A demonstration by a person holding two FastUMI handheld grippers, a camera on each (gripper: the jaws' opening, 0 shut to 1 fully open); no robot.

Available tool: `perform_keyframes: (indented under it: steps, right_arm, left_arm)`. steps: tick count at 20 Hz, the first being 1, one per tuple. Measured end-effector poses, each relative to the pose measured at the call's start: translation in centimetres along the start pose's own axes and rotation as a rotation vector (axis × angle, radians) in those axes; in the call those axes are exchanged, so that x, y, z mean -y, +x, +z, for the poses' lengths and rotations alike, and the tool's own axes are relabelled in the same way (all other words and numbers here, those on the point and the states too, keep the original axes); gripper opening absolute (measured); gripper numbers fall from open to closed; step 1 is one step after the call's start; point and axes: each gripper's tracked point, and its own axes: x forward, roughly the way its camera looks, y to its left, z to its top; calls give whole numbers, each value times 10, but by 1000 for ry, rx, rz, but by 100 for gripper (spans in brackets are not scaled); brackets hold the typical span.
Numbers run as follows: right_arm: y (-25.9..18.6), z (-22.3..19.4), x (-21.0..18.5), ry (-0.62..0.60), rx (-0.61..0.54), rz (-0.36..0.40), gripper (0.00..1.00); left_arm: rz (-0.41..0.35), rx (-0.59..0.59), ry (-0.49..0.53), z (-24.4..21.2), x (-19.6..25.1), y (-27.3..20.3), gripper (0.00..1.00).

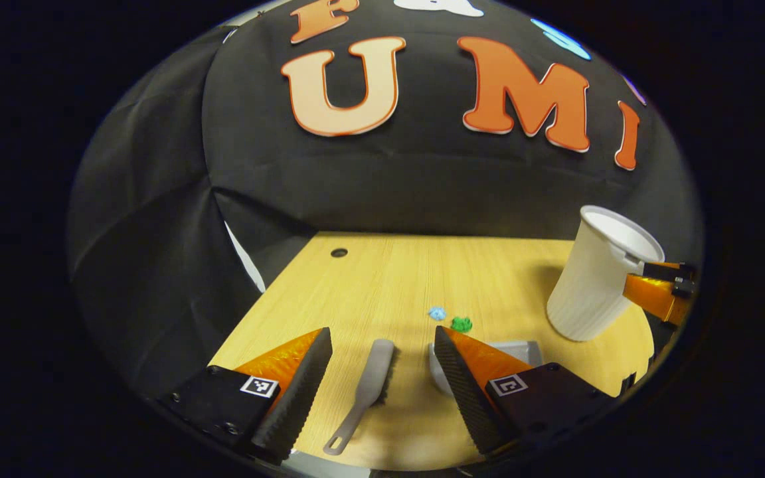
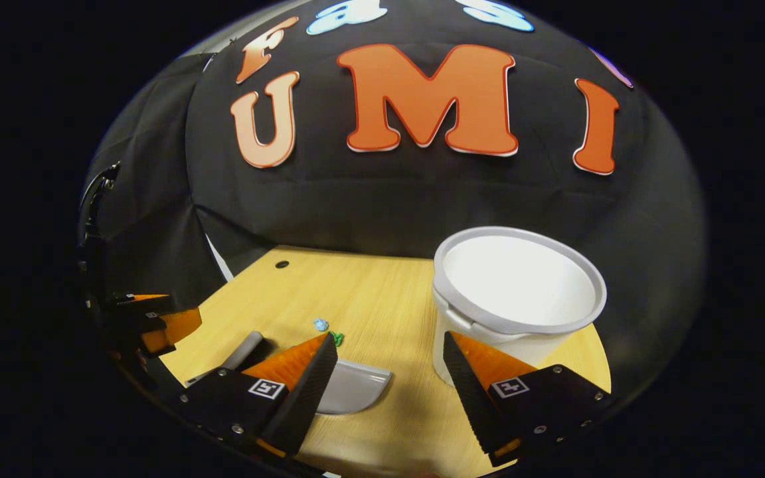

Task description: Pick up the small broom and dustpan from the desktop, sweep the trash into the dustpan with the broom, and then empty the trash into the garbage bin.

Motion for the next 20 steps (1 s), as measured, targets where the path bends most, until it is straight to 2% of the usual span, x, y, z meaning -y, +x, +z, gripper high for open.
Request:
perform_keyframes:
  steps: [7, 11, 16, 18, 20]
  right_arm:
    - [21, -42, -35, 39, -199, 3, 96]
    - [31, -82, -52, 87, -335, 10, 96]
    - [25, -110, -68, 150, -484, 28, 95]
    - [20, -115, -68, 174, -530, 32, 94]
    - [14, -124, -72, 193, -572, 36, 93]
  left_arm:
    - [-101, -270, 14, -63, -16, 35, 100]
    - [-163, -417, -24, -101, -17, 55, 100]
    - [-214, -570, -15, -129, -14, 57, 96]
    - [-224, -630, -6, -134, -13, 56, 99]
    - [-231, -664, 20, -143, -15, 57, 98]
